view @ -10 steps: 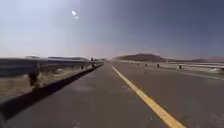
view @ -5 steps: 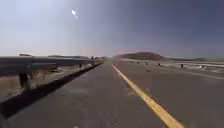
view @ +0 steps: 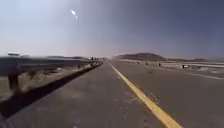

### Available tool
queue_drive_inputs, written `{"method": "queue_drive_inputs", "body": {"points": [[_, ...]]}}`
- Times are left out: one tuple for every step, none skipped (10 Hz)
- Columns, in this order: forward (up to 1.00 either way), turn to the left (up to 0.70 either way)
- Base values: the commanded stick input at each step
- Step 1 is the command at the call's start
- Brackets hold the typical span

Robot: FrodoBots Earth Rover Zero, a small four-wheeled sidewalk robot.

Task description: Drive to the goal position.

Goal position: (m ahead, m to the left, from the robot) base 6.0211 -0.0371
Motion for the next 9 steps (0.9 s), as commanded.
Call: {"method": "queue_drive_inputs", "body": {"points": [[0.50, 0.00], [0.50, 0.00], [0.50, 0.00], [0.50, 0.00], [0.50, 0.00], [0.50, 0.00], [0.50, 0.00], [0.50, 0.00], [0.50, 0.00]]}}
